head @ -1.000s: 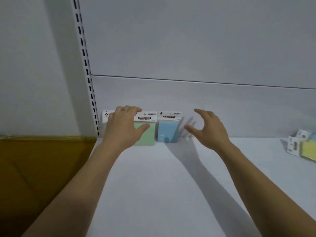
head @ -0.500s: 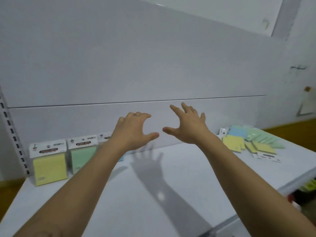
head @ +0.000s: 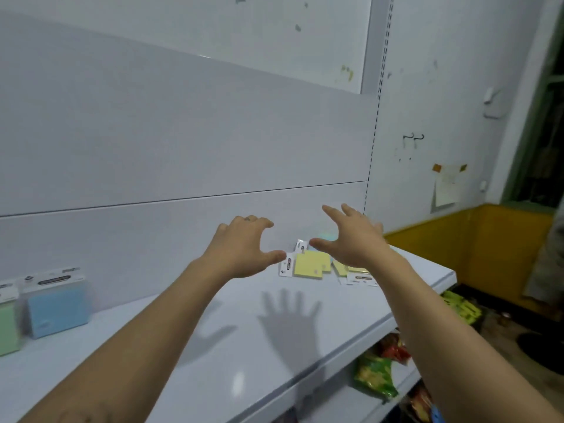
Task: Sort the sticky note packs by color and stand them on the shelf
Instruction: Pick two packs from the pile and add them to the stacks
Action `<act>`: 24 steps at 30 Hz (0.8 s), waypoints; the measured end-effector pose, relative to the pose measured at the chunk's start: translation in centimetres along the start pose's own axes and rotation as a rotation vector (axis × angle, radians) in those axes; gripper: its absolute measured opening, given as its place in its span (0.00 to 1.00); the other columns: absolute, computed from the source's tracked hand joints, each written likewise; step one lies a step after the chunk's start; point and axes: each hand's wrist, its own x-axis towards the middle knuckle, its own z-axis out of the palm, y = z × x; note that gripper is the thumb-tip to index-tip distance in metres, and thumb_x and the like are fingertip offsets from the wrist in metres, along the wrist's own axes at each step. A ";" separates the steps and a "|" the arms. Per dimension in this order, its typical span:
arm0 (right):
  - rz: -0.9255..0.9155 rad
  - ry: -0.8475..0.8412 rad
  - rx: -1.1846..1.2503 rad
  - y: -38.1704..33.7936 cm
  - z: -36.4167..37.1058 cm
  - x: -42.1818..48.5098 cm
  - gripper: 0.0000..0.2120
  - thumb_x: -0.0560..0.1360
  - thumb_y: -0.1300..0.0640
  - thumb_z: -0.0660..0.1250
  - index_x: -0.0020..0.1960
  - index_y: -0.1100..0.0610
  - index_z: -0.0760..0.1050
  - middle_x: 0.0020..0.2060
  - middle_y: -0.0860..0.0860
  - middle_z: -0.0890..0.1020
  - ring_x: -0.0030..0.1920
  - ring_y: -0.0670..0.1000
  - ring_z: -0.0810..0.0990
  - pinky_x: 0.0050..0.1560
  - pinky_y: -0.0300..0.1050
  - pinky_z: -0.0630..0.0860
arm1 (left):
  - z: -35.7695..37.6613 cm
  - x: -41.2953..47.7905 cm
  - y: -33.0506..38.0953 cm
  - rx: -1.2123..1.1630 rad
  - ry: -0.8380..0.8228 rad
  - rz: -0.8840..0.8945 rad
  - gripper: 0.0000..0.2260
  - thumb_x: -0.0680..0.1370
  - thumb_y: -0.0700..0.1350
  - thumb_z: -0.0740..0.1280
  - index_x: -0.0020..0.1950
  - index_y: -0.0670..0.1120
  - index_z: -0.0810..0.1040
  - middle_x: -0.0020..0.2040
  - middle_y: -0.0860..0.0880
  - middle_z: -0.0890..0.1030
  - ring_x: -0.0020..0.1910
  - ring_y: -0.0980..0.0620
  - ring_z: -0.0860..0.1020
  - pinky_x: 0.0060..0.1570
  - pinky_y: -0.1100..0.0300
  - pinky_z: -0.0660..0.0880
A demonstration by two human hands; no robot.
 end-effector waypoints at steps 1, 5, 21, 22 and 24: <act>0.018 0.006 0.003 1.7 -0.5 -0.1 0.38 0.73 0.33 0.61 0.77 0.42 0.49 0.78 0.51 0.51 0.77 0.56 0.52 0.73 0.66 0.51 | 0.4 0.5 1.4 0.006 -0.008 0.008 0.31 0.73 0.64 0.64 0.73 0.54 0.64 0.72 0.52 0.68 0.71 0.50 0.63 0.67 0.50 0.60; 0.063 0.012 0.020 7.3 -1.6 -0.7 0.37 0.74 0.34 0.60 0.77 0.43 0.51 0.78 0.51 0.54 0.76 0.56 0.56 0.72 0.65 0.54 | 2.0 2.3 5.9 0.020 -0.028 0.027 0.30 0.73 0.63 0.64 0.72 0.53 0.65 0.72 0.51 0.69 0.70 0.49 0.65 0.66 0.50 0.62; 0.091 -0.063 0.017 17.5 0.3 -1.1 0.36 0.73 0.35 0.63 0.76 0.44 0.56 0.76 0.49 0.61 0.74 0.56 0.61 0.71 0.65 0.56 | 9.0 4.5 12.7 -0.001 -0.150 -0.040 0.27 0.74 0.61 0.65 0.71 0.54 0.67 0.69 0.51 0.72 0.67 0.49 0.69 0.63 0.51 0.67; 0.086 -0.077 0.018 17.6 0.7 -1.0 0.36 0.73 0.35 0.63 0.76 0.44 0.55 0.76 0.49 0.61 0.74 0.56 0.61 0.70 0.64 0.56 | 9.3 4.6 12.6 0.005 -0.154 -0.050 0.27 0.74 0.61 0.64 0.71 0.54 0.66 0.69 0.51 0.71 0.67 0.49 0.69 0.63 0.51 0.67; 0.081 -0.099 0.024 17.6 1.4 -0.6 0.36 0.74 0.36 0.63 0.76 0.45 0.55 0.75 0.49 0.61 0.73 0.56 0.62 0.69 0.62 0.58 | 9.7 4.9 12.1 0.018 -0.159 -0.067 0.27 0.74 0.61 0.64 0.71 0.54 0.66 0.69 0.51 0.71 0.67 0.49 0.69 0.63 0.51 0.67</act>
